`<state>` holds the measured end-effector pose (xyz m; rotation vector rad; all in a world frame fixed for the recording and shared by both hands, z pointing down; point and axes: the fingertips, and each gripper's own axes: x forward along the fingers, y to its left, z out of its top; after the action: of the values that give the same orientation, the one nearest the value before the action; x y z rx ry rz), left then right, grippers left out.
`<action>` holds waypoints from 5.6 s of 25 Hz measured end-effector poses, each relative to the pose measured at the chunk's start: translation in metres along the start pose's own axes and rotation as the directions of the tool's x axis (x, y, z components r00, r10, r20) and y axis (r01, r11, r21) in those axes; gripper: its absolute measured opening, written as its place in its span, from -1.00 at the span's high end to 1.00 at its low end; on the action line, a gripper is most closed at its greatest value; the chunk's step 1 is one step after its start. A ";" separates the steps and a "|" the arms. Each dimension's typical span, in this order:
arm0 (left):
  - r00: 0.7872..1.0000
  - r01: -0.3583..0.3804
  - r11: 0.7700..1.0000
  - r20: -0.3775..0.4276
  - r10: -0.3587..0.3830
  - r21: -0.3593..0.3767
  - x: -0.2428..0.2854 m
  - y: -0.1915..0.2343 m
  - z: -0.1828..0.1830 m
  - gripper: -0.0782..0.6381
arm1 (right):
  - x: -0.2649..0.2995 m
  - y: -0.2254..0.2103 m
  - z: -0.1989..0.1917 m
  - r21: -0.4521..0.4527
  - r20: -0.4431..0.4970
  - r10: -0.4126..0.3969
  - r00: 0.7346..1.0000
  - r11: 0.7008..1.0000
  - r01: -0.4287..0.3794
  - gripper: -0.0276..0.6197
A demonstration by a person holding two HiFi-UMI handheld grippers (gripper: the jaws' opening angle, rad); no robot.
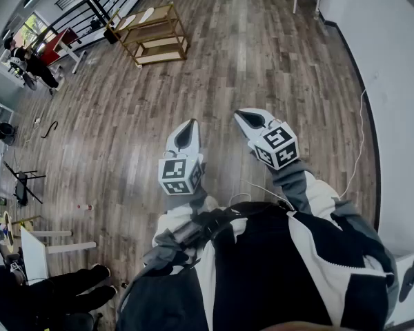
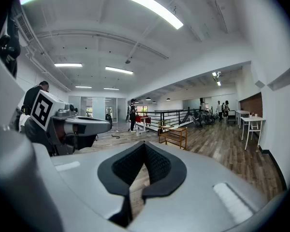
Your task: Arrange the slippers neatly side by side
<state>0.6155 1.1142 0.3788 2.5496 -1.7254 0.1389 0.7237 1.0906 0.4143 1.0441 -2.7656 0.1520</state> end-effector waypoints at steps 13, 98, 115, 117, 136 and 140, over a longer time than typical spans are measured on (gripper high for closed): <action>1.000 0.007 1.000 0.006 -0.007 0.015 0.001 0.019 -0.008 0.76 | 0.014 0.006 0.007 0.031 0.025 0.011 1.000 0.999 -0.012 0.91; 0.995 -0.103 0.989 -0.028 0.101 -0.108 0.360 0.463 -0.017 0.76 | 0.577 -0.170 0.111 -0.015 -0.035 0.231 0.972 0.973 -0.232 0.90; 1.000 -0.001 0.997 0.001 0.001 -0.071 0.439 0.622 0.016 0.76 | 0.731 -0.195 0.164 -0.009 -0.010 0.119 0.993 0.993 -0.119 0.90; 1.000 0.009 0.998 -0.001 -0.009 -0.067 0.446 0.644 0.017 0.76 | 0.754 -0.193 0.167 -0.004 -0.010 0.113 0.994 0.994 -0.113 0.90; 1.000 -0.001 0.993 -0.022 -0.002 -0.116 0.484 0.788 -0.007 0.76 | 0.894 -0.186 0.171 0.012 -0.056 0.102 0.993 0.995 -0.101 0.90; 0.999 -0.024 0.993 -0.043 0.019 -0.118 0.505 0.813 -0.013 0.76 | 0.926 -0.201 0.167 0.035 -0.062 0.121 0.991 0.992 -0.119 0.90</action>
<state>0.0472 0.3473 0.4452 2.4276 -1.6927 0.0879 0.1522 0.3171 0.4471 0.8642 -2.7764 0.2412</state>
